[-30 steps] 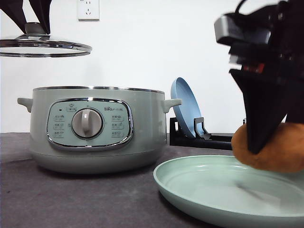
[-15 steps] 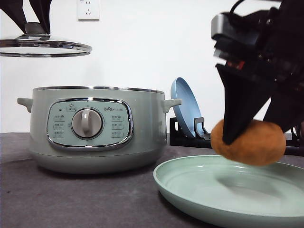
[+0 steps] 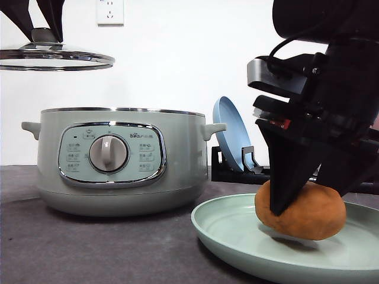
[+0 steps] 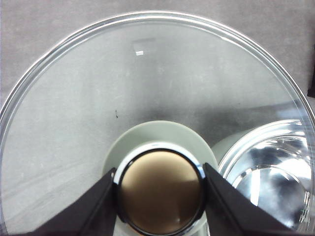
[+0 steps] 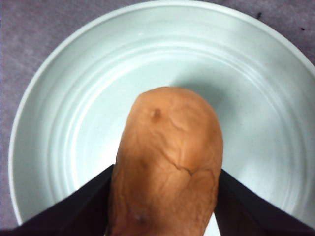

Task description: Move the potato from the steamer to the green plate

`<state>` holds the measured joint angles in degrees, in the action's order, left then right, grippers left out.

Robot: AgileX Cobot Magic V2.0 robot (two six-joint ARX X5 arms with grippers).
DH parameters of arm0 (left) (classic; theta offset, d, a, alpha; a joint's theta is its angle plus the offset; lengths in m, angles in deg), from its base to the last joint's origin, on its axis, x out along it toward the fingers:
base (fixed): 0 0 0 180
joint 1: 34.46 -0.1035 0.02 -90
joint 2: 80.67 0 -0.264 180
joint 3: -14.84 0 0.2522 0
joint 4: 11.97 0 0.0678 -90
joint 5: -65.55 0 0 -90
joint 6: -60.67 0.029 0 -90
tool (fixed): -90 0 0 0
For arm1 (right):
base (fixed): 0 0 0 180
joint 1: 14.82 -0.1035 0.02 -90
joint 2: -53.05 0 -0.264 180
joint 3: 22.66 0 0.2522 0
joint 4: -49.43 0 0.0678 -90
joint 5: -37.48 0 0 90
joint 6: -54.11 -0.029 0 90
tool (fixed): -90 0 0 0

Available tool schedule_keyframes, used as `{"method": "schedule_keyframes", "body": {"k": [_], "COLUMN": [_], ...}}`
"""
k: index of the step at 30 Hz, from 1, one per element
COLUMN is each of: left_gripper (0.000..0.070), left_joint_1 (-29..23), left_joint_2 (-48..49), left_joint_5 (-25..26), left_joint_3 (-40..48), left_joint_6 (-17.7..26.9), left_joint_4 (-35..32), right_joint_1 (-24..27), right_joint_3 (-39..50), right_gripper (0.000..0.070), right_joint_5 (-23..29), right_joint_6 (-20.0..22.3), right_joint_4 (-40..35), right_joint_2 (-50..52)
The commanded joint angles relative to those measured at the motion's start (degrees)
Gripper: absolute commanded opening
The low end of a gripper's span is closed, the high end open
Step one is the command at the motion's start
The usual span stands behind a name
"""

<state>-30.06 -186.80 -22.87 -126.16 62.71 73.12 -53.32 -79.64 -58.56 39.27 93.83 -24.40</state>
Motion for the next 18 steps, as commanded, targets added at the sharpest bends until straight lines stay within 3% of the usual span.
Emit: {"method": "schedule_keyframes", "body": {"k": [1, 3, 7, 9, 12, 18], "left_gripper": [0.0000, 0.0000, 0.0000, 0.0000, 0.0000, 0.0000], "left_joint_1": [0.2, 0.2, 0.2, 0.2, 0.2, 0.2], "left_joint_2": [-0.3, -0.4, -0.5, -0.6, -0.7, -0.9], "left_joint_5": [0.1, 0.1, 0.1, 0.1, 0.1, 0.1], "left_joint_3": [-2.9, -2.9, -2.9, -2.9, -2.9, -2.9], "left_joint_6": [-0.2, -0.2, -0.2, -0.2, -0.2, -0.2], "left_joint_4": [-2.0, -2.0, -2.0, -2.0, -2.0, -2.0], "right_joint_1": [-0.3, -0.3, -0.3, -0.3, -0.4, -0.4], "right_joint_3": [-0.2, -0.2, -0.3, -0.5, -1.2, -5.0], "right_gripper": [0.0266, 0.0301, 0.0557, 0.0647, 0.0694, 0.0699], "right_joint_5": [0.0, 0.0, 0.0, 0.0, -0.1, -0.2], "right_joint_6": [0.5, 0.5, 0.5, 0.4, -0.1, -1.1], "right_joint_4": [-0.2, -0.2, -0.2, -0.1, 1.0, 8.5], "right_joint_2": [-0.8, -0.8, -0.7, -0.5, 0.7, 6.6]}}
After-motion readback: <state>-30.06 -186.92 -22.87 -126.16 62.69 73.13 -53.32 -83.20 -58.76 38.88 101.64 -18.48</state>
